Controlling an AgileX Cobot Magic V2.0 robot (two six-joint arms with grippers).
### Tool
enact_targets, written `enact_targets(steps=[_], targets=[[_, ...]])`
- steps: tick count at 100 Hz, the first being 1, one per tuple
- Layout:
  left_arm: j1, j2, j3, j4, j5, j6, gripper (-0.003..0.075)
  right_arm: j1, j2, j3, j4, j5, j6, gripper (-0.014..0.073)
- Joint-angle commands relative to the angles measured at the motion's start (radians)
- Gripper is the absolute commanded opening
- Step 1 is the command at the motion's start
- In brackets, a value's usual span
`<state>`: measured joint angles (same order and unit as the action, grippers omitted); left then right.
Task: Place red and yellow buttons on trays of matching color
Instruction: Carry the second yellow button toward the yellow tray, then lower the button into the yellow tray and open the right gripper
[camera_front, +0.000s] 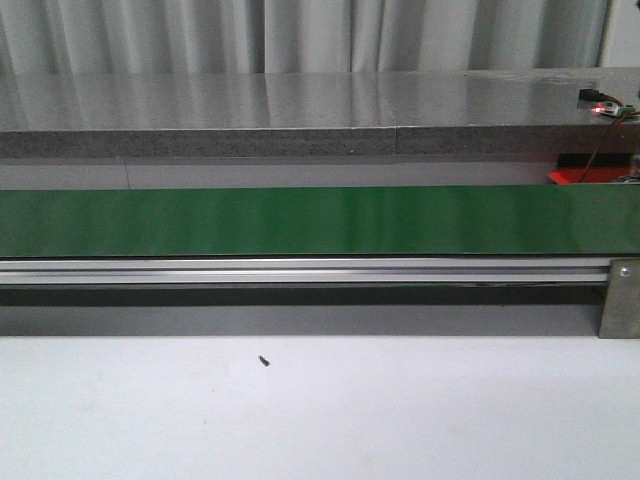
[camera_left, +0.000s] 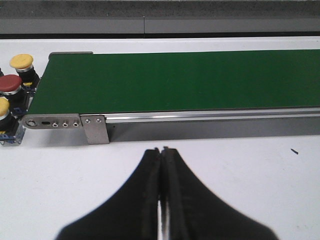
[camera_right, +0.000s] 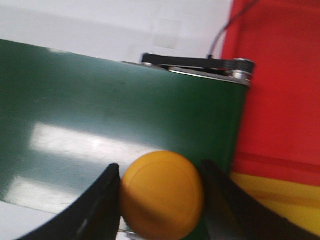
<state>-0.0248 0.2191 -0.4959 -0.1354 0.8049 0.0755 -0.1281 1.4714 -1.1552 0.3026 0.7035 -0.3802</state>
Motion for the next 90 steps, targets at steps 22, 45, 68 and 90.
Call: enact_targets(steps=[22,45,68,90], targets=[[-0.006,0.009,-0.024,-0.01,-0.069,-0.006,-0.002,-0.199,-0.046,-0.017,0.007,-0.076,0.001,0.0097],[-0.006,0.009,-0.024,-0.01,-0.069,-0.006,-0.002,-0.303,-0.046,-0.001,0.007,-0.159,0.001,0.0097],[-0.006,0.009,-0.024,-0.01,-0.069,-0.006,-0.002,-0.389,-0.045,0.077,0.026,-0.233,0.01,0.0097],[-0.006,0.009,-0.024,-0.01,-0.069,-0.006,-0.002,-0.401,-0.005,0.164,0.057,-0.339,0.01,0.0097]])
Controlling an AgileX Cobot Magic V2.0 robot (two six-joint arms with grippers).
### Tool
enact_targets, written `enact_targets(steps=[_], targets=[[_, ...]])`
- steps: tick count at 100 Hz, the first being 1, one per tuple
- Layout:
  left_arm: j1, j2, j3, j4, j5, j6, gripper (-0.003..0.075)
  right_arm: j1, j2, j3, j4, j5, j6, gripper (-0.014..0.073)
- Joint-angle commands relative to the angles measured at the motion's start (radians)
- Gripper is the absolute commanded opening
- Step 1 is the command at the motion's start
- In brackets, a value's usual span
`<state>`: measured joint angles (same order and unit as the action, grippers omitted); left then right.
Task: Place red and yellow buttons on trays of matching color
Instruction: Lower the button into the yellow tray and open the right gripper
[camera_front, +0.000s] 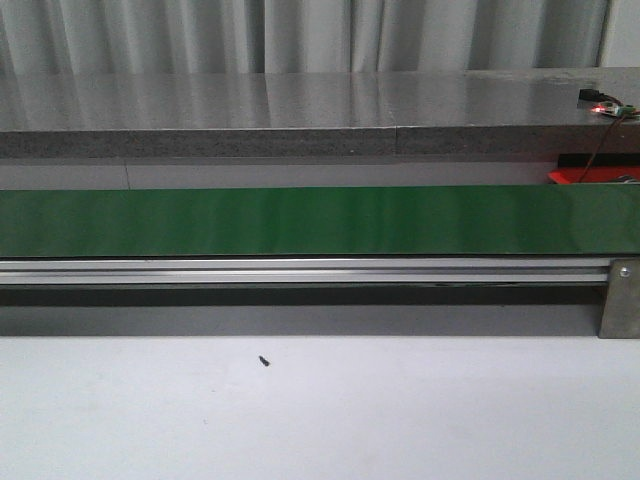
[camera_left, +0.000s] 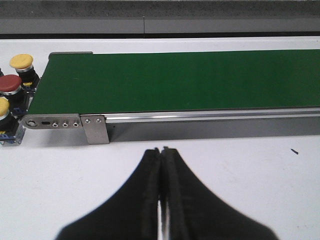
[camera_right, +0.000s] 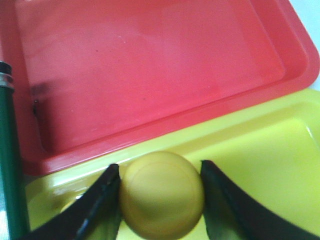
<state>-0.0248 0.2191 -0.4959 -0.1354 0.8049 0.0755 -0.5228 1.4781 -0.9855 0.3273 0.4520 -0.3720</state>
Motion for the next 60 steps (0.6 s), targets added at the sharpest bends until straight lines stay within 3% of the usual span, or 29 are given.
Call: enact_targets(steps=[1,42,60], targets=[[-0.006,0.009,-0.024,-0.01,-0.069,-0.006,-0.002,-0.006,-0.006,-0.002,0.035,-0.088,0.002,0.0097],[-0.006,0.009,-0.024,-0.01,-0.069,-0.006,-0.0019,-0.006,0.118,0.01,0.043,-0.131,0.002,0.0106],[-0.006,0.009,-0.024,-0.01,-0.069,-0.006,-0.002,-0.006,0.137,0.01,0.042,-0.132,0.001,0.0279]])
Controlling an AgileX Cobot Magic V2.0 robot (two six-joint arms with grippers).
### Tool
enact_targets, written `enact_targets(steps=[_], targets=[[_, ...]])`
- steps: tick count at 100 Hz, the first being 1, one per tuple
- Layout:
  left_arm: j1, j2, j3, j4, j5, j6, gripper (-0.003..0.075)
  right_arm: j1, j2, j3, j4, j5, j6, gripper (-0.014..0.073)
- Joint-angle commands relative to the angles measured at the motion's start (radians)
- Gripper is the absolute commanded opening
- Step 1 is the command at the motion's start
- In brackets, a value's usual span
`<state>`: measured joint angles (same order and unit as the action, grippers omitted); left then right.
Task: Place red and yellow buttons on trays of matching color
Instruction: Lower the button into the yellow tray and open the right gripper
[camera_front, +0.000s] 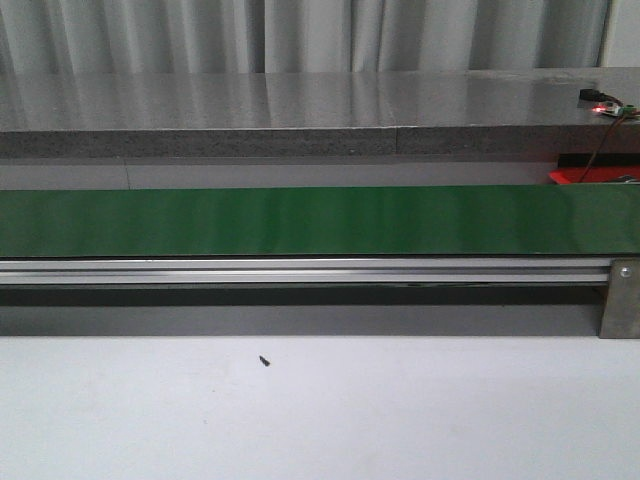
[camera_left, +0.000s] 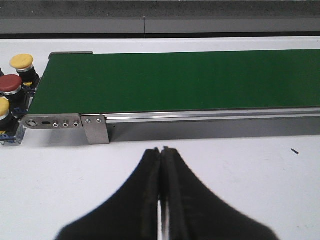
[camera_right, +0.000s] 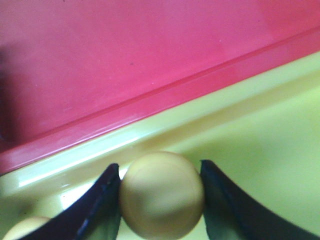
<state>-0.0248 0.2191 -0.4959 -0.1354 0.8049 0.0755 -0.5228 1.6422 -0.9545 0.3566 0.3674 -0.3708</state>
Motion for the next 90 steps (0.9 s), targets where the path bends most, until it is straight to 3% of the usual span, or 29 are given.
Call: enact_targets(steps=[1,13,36,61,77,90], targets=[[-0.006,0.009,-0.024,-0.01,-0.069,-0.006,-0.002,-0.006,-0.026,-0.021,0.013,-0.047,-0.001,0.0295],[-0.006,0.009,-0.024,-0.01,-0.069,-0.006,-0.002,-0.006,-0.02,-0.021,0.013,-0.047,-0.001,0.0405],[-0.006,0.009,-0.024,-0.01,-0.069,-0.006,-0.002,-0.006,-0.02,-0.021,0.013,-0.054,-0.001,0.0527],[-0.006,0.009,-0.024,-0.01,-0.069,-0.006,-0.002,-0.006,-0.058,-0.021,0.013,-0.047,-0.001,0.0522],[-0.006,0.009,-0.024,-0.01,-0.069,-0.006,-0.002,0.0,-0.13,-0.021,0.004,-0.048,-0.001,0.043],[-0.006,0.009,-0.024,-0.01,-0.069,-0.006,-0.002,0.023,-0.186,-0.021,0.004,-0.026,-0.001,0.0167]])
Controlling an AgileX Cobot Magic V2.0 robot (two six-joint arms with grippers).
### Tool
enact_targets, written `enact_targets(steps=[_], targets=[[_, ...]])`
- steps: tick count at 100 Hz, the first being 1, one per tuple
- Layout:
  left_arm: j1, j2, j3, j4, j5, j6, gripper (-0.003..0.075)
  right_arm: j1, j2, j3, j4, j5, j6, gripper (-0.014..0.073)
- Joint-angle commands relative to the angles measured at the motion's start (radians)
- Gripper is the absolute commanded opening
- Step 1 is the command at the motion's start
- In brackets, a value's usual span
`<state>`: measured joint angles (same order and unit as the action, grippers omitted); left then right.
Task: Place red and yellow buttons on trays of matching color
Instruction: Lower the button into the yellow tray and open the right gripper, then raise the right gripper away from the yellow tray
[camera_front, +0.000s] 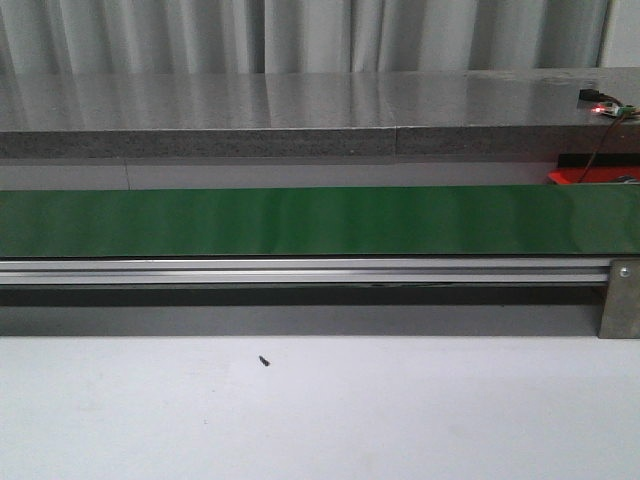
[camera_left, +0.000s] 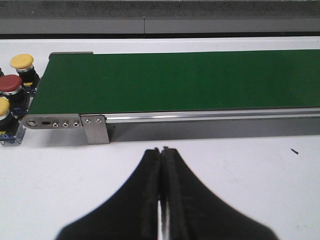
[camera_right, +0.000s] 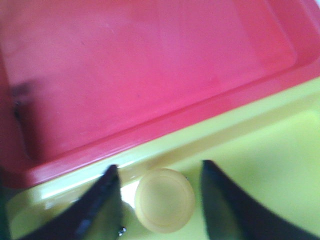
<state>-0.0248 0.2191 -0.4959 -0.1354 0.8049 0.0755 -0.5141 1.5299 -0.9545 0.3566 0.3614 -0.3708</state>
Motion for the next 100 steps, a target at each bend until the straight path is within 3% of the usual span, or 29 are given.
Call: enact_targets(steps=[1,11,52,100], targets=[[-0.006,0.009,-0.024,-0.01,-0.069,-0.006,-0.002,0.019,-0.081,-0.021,0.004,-0.016,-0.001,0.015],[-0.006,0.009,-0.024,-0.01,-0.069,-0.006,-0.002,0.065,-0.12,-0.021,0.004,0.0,-0.001,-0.0077],[-0.006,0.009,-0.024,-0.01,-0.069,-0.006,-0.002,0.309,-0.246,-0.02,0.001,0.016,-0.009,-0.0068],[-0.006,0.009,-0.024,-0.01,-0.069,-0.006,-0.002,0.356,-0.446,0.201,0.046,-0.133,-0.009,-0.0068]])
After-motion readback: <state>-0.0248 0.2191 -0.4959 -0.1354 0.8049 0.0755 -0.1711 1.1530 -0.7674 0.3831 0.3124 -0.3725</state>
